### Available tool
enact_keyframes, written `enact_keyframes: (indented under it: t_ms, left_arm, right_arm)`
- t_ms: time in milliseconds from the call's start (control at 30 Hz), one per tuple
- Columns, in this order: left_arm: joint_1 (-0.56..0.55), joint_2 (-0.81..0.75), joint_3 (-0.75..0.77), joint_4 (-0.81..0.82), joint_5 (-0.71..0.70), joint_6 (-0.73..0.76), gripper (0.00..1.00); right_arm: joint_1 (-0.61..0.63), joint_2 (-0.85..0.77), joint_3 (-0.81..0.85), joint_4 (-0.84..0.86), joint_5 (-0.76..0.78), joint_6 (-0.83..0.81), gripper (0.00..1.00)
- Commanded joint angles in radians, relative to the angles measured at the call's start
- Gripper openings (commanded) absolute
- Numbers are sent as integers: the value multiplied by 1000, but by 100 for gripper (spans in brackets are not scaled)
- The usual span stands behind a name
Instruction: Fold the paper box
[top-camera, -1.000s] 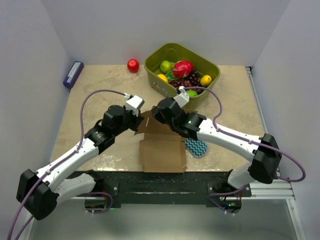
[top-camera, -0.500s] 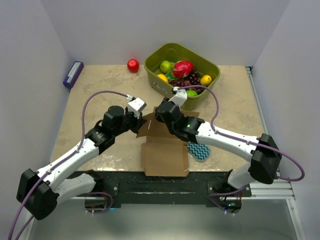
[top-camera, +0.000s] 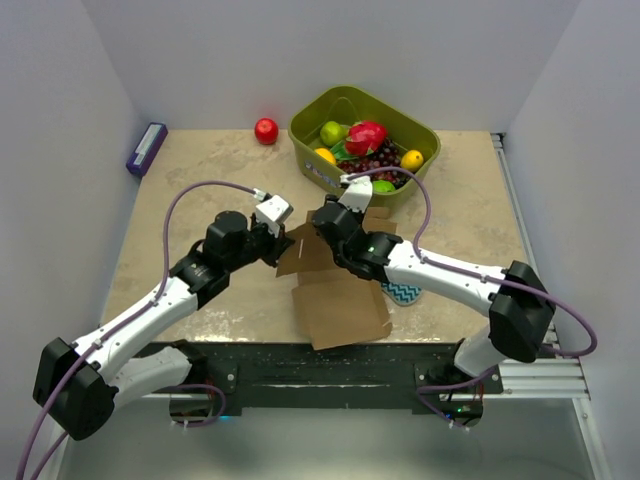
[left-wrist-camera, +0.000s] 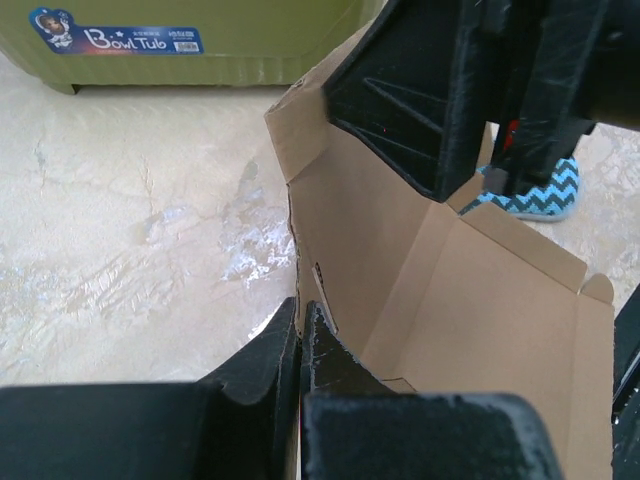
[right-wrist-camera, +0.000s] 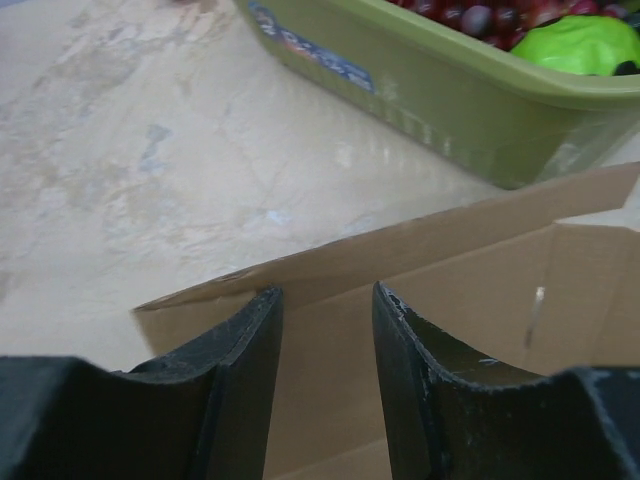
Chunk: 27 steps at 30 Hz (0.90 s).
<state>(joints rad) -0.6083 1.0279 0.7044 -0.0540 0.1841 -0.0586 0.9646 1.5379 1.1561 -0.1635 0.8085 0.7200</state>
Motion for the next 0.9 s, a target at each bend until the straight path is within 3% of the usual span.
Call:
enact_keyframes:
  t_ms: [0, 133, 333, 500, 633, 867]
  left_arm:
    - [-5, -16, 3, 72, 72, 28, 0]
    - [-5, -3, 12, 56, 46, 28, 0]
    - [-5, 1, 27, 14, 69, 54, 0]
    - [-5, -2, 47, -30, 185, 129, 0]
    - [16, 6, 66, -81, 245, 170, 0]
    - [94, 0, 75, -87, 322, 178, 0]
  right_arm:
    - [-15, -7, -1, -14, 61, -59, 49]
    - [-15, -77, -2, -1, -35, -137, 56]
    - [-36, -278, -42, 39, -351, -424, 79]
    - [-138, -351, 29, -115, -598, -579, 90]
    - [-175, -345, 66, -226, -807, -680, 91]
    - [-175, -354, 1, -312, -940, -743, 91]
